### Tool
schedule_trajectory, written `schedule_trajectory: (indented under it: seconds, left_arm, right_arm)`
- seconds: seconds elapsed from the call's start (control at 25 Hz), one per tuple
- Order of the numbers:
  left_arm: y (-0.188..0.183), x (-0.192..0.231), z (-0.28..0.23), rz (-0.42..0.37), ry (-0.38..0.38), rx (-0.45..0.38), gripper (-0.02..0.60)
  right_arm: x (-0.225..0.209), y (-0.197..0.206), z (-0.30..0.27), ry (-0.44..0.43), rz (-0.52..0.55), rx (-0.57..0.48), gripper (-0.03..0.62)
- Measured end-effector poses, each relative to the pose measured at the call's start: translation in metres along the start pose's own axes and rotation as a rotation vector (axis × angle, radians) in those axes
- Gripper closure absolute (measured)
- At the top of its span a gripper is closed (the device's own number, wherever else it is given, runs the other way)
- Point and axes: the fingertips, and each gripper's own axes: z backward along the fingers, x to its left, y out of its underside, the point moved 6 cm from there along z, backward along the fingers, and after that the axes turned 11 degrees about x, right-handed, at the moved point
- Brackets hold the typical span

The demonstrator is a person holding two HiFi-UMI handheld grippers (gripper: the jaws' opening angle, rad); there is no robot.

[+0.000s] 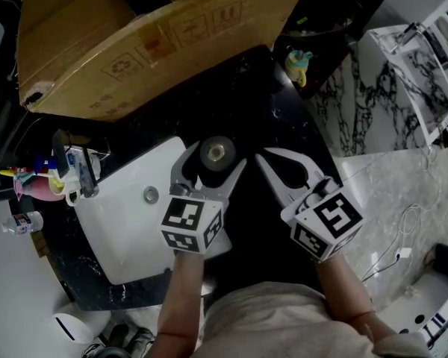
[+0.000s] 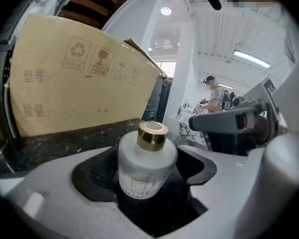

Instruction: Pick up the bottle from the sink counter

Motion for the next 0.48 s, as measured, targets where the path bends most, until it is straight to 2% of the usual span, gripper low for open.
schedule_trajectory:
  seconds: [0.48]
  left_arm:
    - [-0.003, 0.001, -0.017, -0.054, -0.010, 0.027, 0.232]
  right_arm:
    - [-0.010, -0.004, 0.003, 0.002, -0.007, -0.004, 0.592]
